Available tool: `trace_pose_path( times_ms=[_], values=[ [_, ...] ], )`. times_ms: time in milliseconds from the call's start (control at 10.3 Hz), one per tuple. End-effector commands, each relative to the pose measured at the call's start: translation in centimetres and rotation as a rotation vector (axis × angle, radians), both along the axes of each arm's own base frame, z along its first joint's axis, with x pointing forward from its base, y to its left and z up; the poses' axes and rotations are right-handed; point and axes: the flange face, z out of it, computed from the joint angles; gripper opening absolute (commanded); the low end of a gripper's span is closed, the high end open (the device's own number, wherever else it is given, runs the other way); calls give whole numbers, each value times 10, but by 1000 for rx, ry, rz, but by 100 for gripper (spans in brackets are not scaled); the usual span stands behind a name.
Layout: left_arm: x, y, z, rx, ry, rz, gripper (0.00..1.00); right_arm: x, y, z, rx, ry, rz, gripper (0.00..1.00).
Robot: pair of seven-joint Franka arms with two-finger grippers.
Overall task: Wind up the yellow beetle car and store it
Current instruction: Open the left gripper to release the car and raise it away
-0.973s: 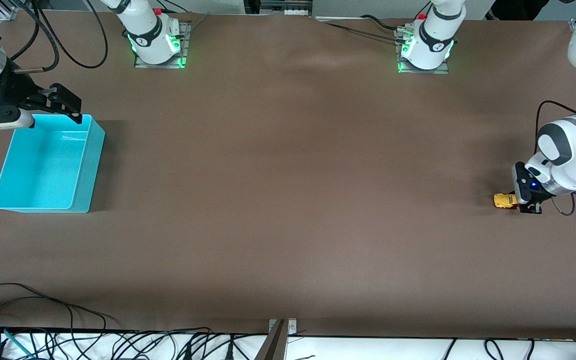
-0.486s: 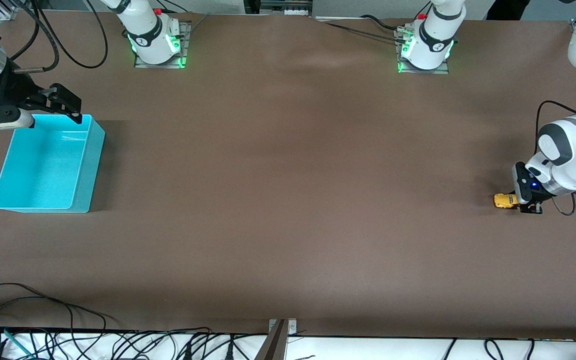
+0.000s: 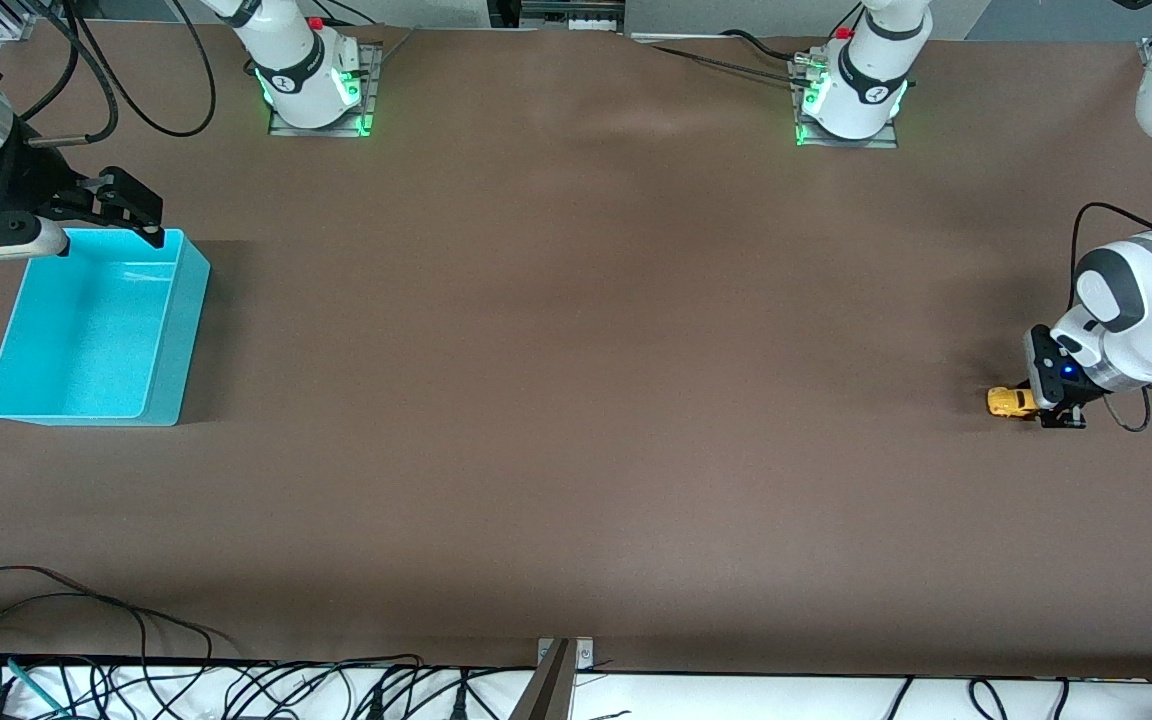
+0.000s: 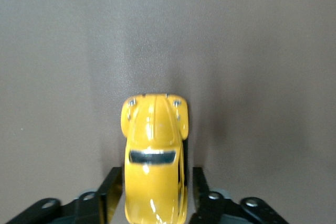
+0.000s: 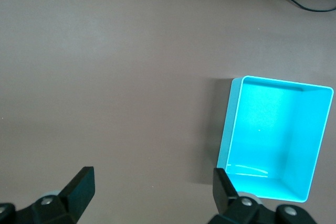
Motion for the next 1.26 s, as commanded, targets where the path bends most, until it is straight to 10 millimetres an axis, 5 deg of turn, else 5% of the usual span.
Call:
trace_pose_path(
  times_ms=[0, 292, 486, 875, 1167],
  values=[
    [21, 7, 41, -8, 46, -20, 100, -3, -2, 5, 0, -8, -15, 100],
    [39, -8, 120, -36, 164, 25, 100, -3, -1, 5, 1, -8, -14, 100],
    [50, -12, 147, -30, 161, 108, 100, -3, -1, 5, 1, -8, -14, 100],
    [40, -25, 201, -41, 266, 417, 100, -2, -2, 4, 0, -6, -15, 100],
    [46, -67, 285, -30, 233, 576, 100, -1, -2, 4, 1, -9, -16, 100]
  ],
)
